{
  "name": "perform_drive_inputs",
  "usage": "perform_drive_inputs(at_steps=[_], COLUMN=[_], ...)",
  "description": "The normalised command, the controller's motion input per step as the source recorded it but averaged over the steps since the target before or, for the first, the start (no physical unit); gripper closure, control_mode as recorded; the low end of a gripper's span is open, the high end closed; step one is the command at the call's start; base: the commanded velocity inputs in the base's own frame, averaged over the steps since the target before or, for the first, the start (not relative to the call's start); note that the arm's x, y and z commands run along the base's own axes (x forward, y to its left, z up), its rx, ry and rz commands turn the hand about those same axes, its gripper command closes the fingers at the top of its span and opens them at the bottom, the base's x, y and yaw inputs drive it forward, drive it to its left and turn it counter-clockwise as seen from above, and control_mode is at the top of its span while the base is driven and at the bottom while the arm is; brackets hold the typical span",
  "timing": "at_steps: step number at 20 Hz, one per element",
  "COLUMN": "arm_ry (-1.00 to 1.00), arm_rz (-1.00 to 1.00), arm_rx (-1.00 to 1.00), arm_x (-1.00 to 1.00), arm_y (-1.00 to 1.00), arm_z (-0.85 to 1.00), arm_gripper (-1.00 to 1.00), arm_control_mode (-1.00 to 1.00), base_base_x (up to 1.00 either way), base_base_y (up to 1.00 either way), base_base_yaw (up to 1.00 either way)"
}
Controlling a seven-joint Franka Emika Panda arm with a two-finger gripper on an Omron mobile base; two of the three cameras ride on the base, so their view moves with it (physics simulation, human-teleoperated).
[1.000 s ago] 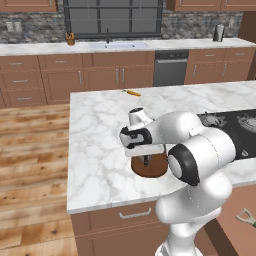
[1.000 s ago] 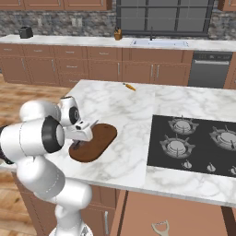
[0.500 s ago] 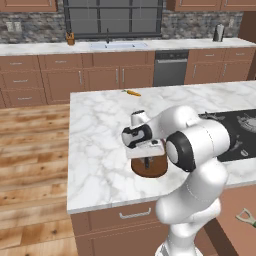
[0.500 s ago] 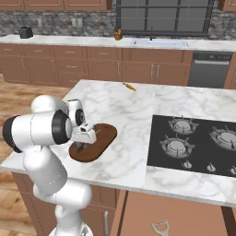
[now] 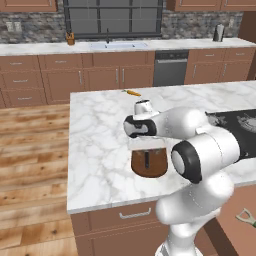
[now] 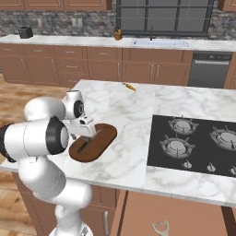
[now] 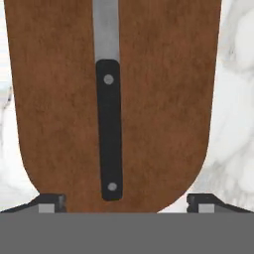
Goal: Open the drawer on the right and place the cutting tools on the cutting board.
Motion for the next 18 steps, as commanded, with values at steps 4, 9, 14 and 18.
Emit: perform_drive_inputs(at_steps=[4,9,14,18], arm_ry=[-0.03,0.00,-0.06,-0.06], arm_rz=[0.04,0.07,0.03,0.03], arm_rx=[0.11,0.08,-0.01,-0.01], arm_x=[-0.61,-0.47,-0.51,-0.64], arm_y=[-0.22,-0.39,-0.67,-0.92], arm_z=[1.00,0.92,0.35,0.00], arm_gripper=[-1.00,-1.00,-1.00,-1.00], arm_control_mode=[-1.00,-1.00,-1.00,-1.00], base_base_x=[0.00,0.00,0.00,0.00], base_base_y=[0.00,0.00,0.00,0.00], base_base_yaw=[0.00,0.00,0.00,0.00])
